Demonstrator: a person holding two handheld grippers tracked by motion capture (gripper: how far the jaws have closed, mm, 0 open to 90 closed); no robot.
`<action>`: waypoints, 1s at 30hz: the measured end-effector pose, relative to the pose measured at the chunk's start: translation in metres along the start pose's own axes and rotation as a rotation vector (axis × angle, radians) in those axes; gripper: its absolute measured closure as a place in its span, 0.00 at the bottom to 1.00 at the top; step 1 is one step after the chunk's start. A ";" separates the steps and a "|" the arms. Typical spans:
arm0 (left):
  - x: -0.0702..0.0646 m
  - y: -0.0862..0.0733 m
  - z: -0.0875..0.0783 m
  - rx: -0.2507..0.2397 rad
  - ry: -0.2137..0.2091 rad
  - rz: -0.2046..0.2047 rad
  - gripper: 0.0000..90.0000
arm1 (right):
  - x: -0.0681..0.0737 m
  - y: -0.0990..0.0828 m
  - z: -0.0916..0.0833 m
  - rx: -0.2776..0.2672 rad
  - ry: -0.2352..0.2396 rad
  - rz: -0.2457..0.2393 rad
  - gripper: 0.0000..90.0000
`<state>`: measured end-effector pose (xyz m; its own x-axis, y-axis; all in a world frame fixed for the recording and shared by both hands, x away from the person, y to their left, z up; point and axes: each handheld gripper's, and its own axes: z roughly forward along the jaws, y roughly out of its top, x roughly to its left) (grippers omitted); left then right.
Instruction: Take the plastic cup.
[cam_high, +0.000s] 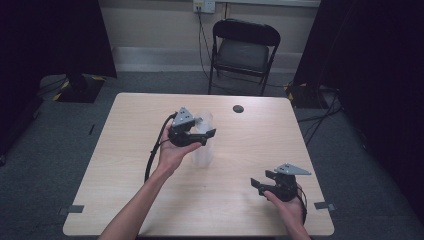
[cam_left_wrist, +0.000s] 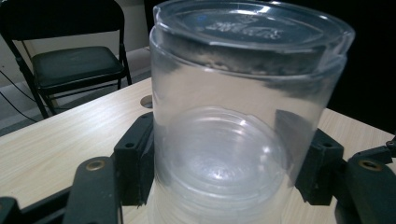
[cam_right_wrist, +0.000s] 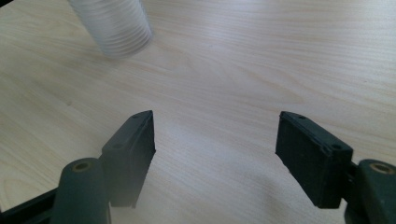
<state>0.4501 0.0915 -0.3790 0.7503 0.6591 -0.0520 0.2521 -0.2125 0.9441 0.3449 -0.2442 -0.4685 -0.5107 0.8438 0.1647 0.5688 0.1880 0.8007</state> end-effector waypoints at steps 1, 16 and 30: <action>0.000 0.001 0.000 -0.006 -0.001 -0.001 0.38 | 0.000 0.000 0.000 0.000 0.000 -0.001 0.31; -0.004 0.012 -0.011 -0.039 0.006 0.013 0.39 | 0.001 0.000 -0.001 -0.002 0.001 0.003 0.31; -0.002 0.018 -0.020 -0.090 0.002 0.019 0.39 | 0.000 0.000 0.000 0.000 0.005 0.003 0.31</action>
<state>0.4406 0.1005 -0.3549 0.7528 0.6574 -0.0334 0.1822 -0.1594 0.9702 0.3448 -0.2437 -0.4686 -0.5118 0.8420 0.1703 0.5706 0.1850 0.8002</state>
